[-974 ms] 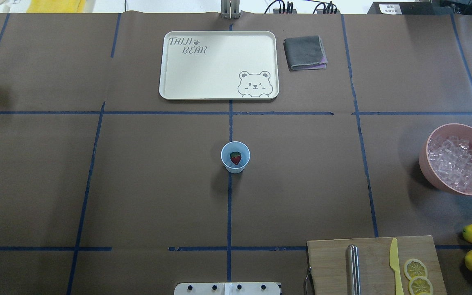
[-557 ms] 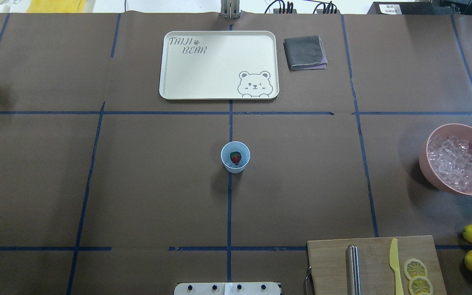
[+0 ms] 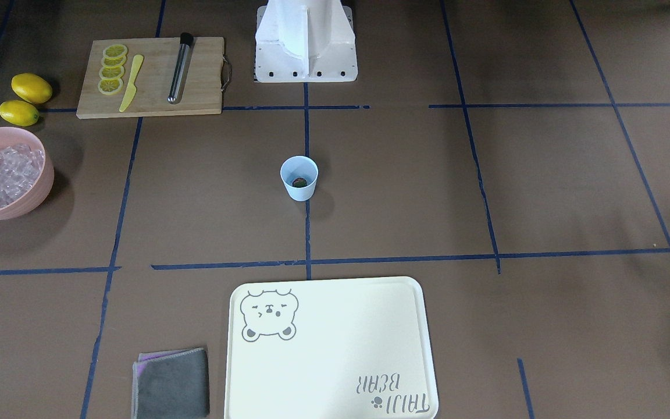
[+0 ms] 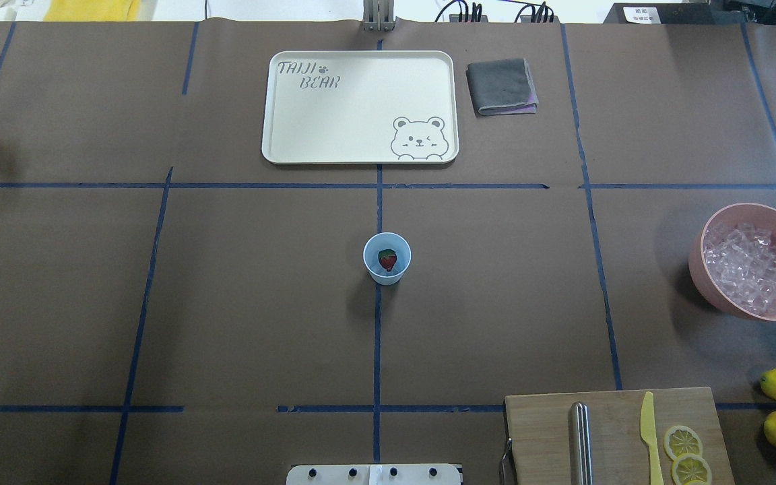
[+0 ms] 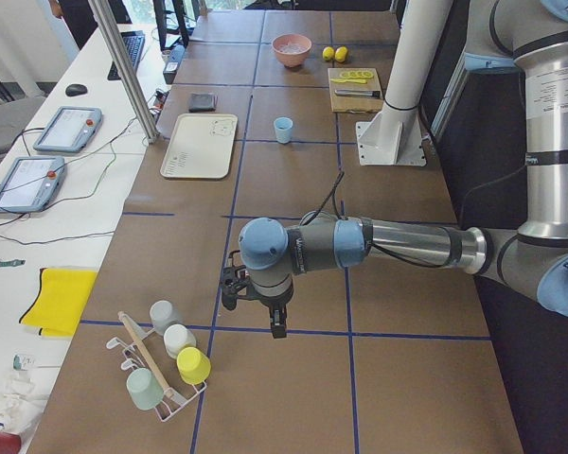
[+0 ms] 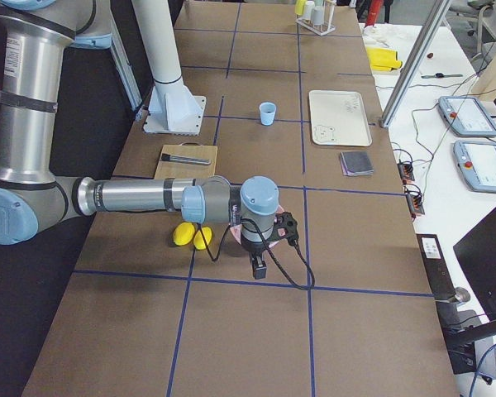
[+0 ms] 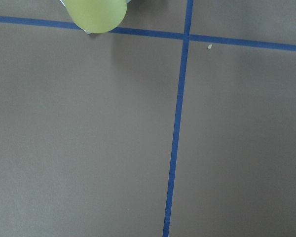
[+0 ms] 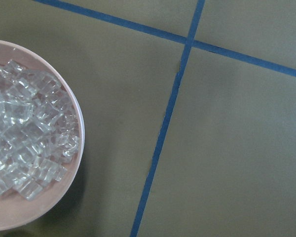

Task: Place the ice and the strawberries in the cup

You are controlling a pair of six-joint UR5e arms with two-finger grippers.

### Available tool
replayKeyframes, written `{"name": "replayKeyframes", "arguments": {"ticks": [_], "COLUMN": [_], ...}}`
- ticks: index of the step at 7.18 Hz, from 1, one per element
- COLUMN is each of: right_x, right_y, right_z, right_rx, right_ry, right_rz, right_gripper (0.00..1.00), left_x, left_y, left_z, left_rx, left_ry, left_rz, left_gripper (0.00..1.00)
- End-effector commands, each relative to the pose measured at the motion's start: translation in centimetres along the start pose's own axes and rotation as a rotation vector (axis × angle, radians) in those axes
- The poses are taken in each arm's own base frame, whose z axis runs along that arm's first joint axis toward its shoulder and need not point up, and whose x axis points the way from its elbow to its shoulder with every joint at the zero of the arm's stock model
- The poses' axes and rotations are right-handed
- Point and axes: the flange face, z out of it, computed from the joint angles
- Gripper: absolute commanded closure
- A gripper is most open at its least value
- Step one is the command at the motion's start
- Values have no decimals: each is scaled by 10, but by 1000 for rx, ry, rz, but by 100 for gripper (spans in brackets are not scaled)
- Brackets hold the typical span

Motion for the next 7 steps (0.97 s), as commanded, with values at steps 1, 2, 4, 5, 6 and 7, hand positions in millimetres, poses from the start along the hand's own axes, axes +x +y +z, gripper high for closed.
{"name": "replayKeyframes", "arguments": {"ticks": [1, 2, 4, 5, 6, 7], "right_x": [0, -3, -2, -2, -2, -2], "right_y": [2, 2, -2, -8, -8, -8], "right_z": [4, 6, 2, 1, 2, 2], "right_rx": [-22, -55, -49, -44, -46, -46], "right_ry": [0, -10, -11, -11, -15, -15], "right_rz": [1, 2, -11, -10, 4, 6], "right_gripper": [0, 0, 0, 0, 0, 0], "left_x": [2, 0, -1, -1, -1, -1], "left_y": [-1, -3, -3, -2, -2, -2], "left_z": [-2, 0, 1, 1, 0, 0], "left_rx": [-4, -6, -8, -8, -9, -8], "left_ry": [-3, -3, 2, 2, -7, -7], "left_rz": [5, 5, 2, 2, 2, 5], "left_gripper": [0, 0, 0, 0, 0, 0]}}
